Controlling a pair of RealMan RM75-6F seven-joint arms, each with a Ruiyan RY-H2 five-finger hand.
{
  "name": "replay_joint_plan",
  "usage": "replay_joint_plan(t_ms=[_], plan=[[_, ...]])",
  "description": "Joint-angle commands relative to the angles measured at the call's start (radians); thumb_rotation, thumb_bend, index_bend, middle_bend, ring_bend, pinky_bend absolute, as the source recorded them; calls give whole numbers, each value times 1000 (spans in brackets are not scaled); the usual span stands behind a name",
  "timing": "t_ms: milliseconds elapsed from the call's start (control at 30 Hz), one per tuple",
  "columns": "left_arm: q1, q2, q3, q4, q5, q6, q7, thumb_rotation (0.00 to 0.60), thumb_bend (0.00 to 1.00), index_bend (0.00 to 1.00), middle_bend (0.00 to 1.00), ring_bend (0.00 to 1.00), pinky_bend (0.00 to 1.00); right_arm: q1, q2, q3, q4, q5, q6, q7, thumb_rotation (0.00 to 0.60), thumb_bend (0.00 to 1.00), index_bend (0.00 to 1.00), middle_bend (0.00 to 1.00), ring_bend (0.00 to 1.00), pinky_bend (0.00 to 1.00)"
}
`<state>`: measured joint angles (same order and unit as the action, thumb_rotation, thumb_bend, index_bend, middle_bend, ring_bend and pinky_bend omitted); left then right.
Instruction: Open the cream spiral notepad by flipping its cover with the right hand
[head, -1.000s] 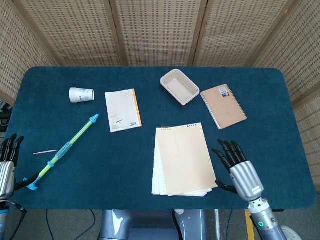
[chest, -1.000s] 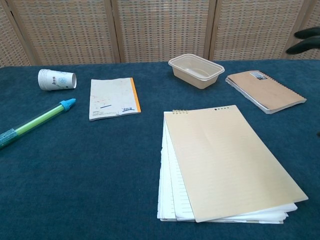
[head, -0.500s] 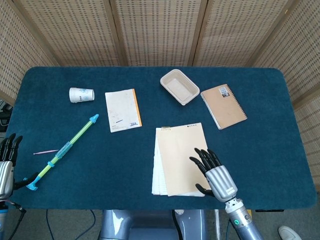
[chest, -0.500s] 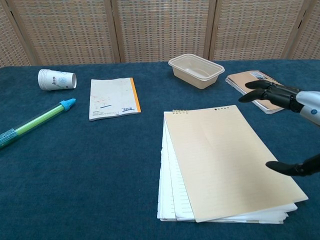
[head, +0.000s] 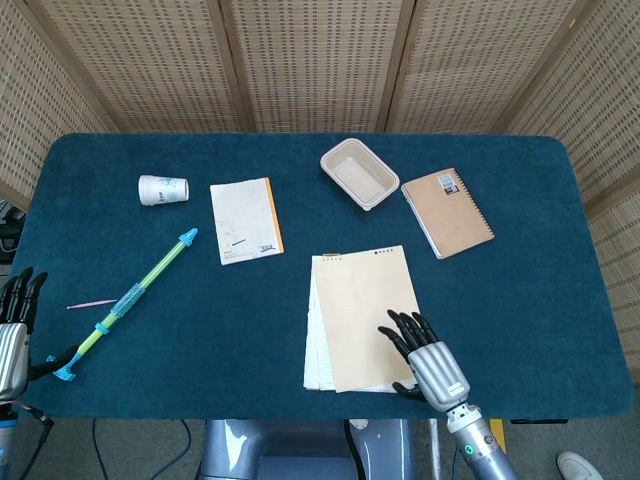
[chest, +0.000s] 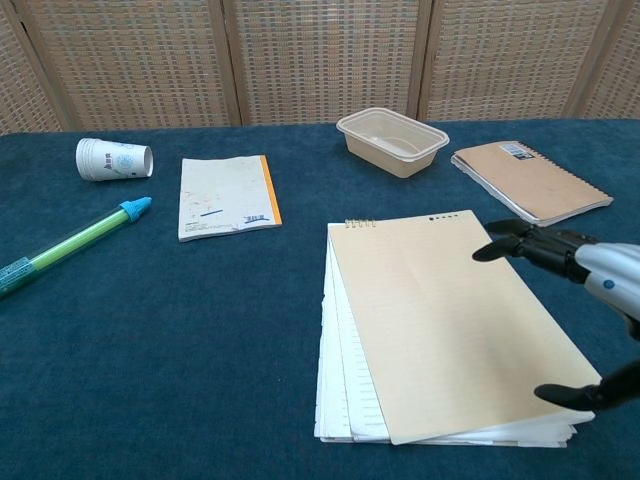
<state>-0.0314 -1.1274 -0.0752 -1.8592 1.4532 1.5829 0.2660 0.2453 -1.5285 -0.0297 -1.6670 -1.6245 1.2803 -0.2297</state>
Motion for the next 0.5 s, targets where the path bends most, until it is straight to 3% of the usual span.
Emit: replay_joint_plan(t_ms=[33, 500], plan=[[1, 1, 0, 0, 0, 1, -1, 600, 160, 0, 0, 0, 136, 5, -22, -1, 22, 20, -20, -2, 600, 284, 162, 0, 0, 65], [1, 2, -1, 0, 1, 2, -5, 600, 159, 0, 0, 0, 136, 17, -47, -3, 63, 63, -57, 4, 600, 238, 140, 0, 0, 65]])
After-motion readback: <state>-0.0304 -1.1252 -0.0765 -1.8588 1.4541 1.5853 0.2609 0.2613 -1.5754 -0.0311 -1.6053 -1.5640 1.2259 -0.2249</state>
